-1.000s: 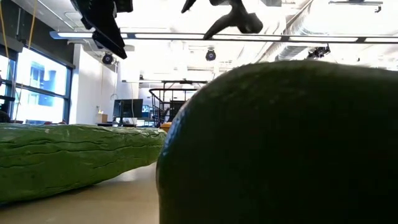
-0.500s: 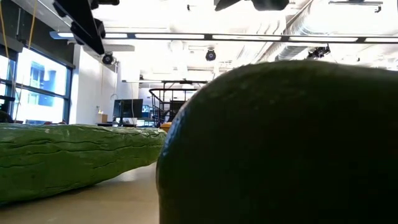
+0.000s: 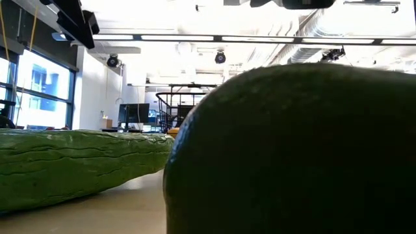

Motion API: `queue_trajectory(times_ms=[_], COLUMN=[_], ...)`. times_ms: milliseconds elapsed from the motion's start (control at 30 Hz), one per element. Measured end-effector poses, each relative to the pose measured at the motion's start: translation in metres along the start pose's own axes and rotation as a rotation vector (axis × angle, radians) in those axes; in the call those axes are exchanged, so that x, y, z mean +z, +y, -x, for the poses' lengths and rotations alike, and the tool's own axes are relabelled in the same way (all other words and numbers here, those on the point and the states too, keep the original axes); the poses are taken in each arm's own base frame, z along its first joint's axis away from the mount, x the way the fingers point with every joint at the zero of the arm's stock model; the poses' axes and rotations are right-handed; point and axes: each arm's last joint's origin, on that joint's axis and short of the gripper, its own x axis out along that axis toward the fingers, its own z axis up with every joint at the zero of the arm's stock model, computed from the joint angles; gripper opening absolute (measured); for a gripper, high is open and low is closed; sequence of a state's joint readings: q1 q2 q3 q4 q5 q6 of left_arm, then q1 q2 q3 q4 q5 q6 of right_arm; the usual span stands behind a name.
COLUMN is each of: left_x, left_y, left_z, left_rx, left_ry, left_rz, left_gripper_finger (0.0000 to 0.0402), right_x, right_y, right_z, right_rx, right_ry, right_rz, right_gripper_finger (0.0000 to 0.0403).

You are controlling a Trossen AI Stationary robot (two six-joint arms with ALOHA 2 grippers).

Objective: Build produce basket
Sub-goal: Put the green lime into the black wire basket

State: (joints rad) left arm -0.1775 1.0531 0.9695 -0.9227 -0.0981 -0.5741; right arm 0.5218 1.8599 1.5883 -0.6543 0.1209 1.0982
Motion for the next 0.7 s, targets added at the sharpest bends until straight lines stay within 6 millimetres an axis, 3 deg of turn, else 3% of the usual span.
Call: queue_trajectory(times_ms=[500,700], left_x=[0.000,0.000], left_y=[0.000,0.000], left_z=[0.000,0.000], left_rx=[0.034,0.035], left_ry=[-0.022,-0.023], left_rz=[-0.007,-0.007], left_gripper_finger=[0.0243,0.0243], right_x=[-0.050,-0.059], right_y=[0.034,0.033], right_z=[-0.035,-0.053], right_rx=[0.159,0.147], right_ry=[-0.005,0.009], right_rz=[0.242,0.254], right_gripper_finger=[0.0248,0.0248])
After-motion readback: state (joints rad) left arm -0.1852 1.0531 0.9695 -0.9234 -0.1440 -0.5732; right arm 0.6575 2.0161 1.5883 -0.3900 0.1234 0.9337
